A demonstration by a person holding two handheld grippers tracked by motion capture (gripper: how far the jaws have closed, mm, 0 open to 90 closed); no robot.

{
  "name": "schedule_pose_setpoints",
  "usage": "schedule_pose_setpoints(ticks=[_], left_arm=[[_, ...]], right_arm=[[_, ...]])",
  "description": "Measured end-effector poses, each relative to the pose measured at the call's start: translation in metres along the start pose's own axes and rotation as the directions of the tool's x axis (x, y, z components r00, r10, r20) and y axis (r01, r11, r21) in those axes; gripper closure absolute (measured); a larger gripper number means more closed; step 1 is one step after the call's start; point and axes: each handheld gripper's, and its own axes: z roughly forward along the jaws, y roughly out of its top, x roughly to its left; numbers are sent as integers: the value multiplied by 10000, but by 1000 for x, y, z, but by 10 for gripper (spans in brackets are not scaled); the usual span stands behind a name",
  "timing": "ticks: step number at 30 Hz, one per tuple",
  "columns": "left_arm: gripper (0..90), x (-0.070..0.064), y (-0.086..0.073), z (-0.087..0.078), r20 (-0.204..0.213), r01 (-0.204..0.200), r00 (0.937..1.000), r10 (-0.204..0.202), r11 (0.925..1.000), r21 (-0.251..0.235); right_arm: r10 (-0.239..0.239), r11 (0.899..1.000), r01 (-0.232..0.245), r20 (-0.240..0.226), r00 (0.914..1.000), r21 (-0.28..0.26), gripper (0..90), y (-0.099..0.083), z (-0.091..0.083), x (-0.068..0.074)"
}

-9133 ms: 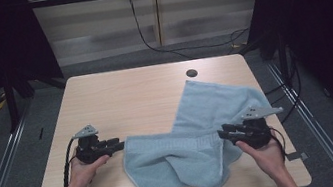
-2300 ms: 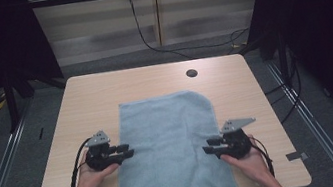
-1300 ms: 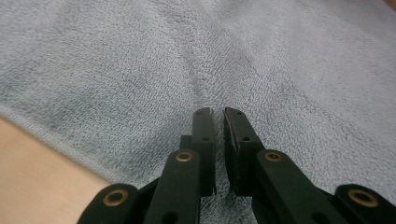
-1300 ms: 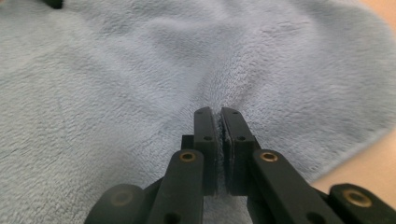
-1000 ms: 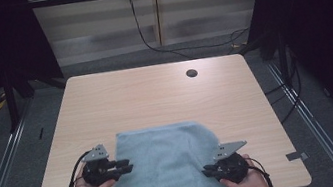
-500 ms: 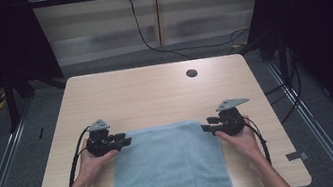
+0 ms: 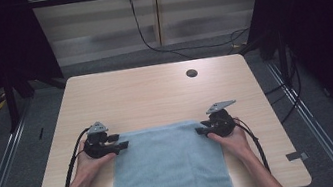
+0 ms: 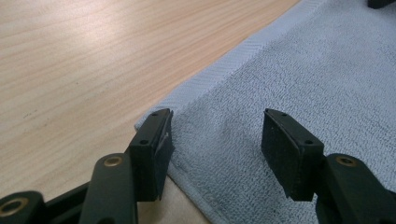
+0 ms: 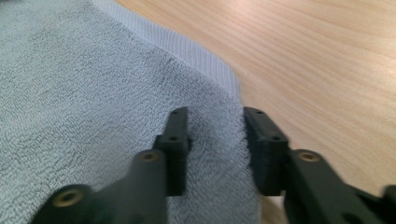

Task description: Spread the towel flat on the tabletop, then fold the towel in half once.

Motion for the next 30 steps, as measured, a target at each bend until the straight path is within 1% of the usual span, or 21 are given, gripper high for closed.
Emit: schedule_pose_setpoints(ticks=[1, 2, 3, 5, 8, 10, 12, 14, 15, 17, 18, 19, 20, 21, 22, 23, 24, 25, 26, 27, 30], left_arm=[[498, 0, 0, 0, 0, 0, 10000, 0, 10000, 0], [533, 1, -2, -1, -54, -106, 9999, 105, 9999, -81], [582, 1, -3, -2, 1, -115, 9999, 115, 9999, -94], [667, 1, -5, -3, 226, -130, 9997, 132, 9999, -89], [792, -1, -9, -4, 704, -116, 9974, 123, 9999, -105], [826, -4, -8, -4, 822, -172, 9965, 171, 9999, -1], [844, -4, -8, -4, 836, -150, 9964, 151, 9999, -17], [849, -4, -7, -5, 982, 155, 9951, -140, 9998, -139], [851, -4, -7, -5, 982, 155, 9951, -140, 9998, -139], [853, -3, -3, -11, 1098, 424, 9933, -365, 9977, -526], [852, -3, -3, -11, 1098, 424, 9933, -365, 9977, -526], [852, -2, -2, -14, 1231, 569, 9912, -480, 9959, -699], [852, -1, 2, -21, 1307, 727, 9897, -584, 9915, -1076], [853, -1, 2, -21, 1307, 727, 9897, -584, 9915, -1076], [852, -1, 8, -28, 1262, 649, 9908, -487, 9897, -1278], [852, -1, 8, -28, 1262, 649, 9908, -487, 9897, -1278], [853, -1, 14, -34, 1471, 894, 9870, -640, 9808, -1734], [853, -1, 14, -34, 1471, 894, 9870, -640, 9808, -1734], [853, -1, 16, -35, 1508, 922, 9865, -641, 9779, -1876], [854, -2, 19, -36, 1517, 844, 9868, -568, 9797, -1818], [855, -2, 26, -38, 1550, 898, 9862, -589, 9757, -2001]], right_arm=[[0, 10000, 0, 0, 10000, 0, 696, 0, 0, 0], [113, 9999, -115, -171, 9998, -116, 784, 0, -1, 1], [101, 9997, -106, -254, 9996, -200, 810, 1, -1, 0], [215, 9992, -229, -403, 9990, -335, 832, 2, -4, 0], [343, 9986, -364, -548, 9979, -374, 842, 2, -6, 0], [374, 9983, -401, -638, 9973, -426, 844, 2, -7, 1], [383, 9982, -413, -666, 9970, -443, 845, 2, -8, 2], [475, 9963, -529, -790, 9957, -681, 847, 4, -13, 3], [484, 9952, -550, -817, 9955, -811, 848, 5, -16, 3], [522, 9914, -630, -945, 9942, -1151, 848, 7, -22, 3], [577, 9890, -706, -1006, 9933, -1300, 848, 8, -25, 3], [577, 9890, -706, -1006, 9933, -1300, 848, 8, -25, 3], [555, 9846, -705, -960, 9938, -1602, 848, 11, -31, 2], [555, 9846, -705, -960, 9938, -1602, 848, 11, -31, 2], [588, 9802, -769, -1028, 9930, -1824, 848, 14, -36, 1], [582, 9780, -780, -1061, 9927, -1935, 849, 15, -37, 1], [628, 9756, -842, -1100, 9919, -2026, 848, 16, -38, 0], [628, 9756, -842, -1100, 9919, -2026, 848, 16, -38, 0], [667, 9752, -887, -1127, 9914, -2026, 848, 17, -39, 0], [664, 9767, -862, -1052, 9922, -1966, 849, 19, -40, -1], [572, 9754, -772, -1013, 9932, -2063, 850, 26, -44, -2]])
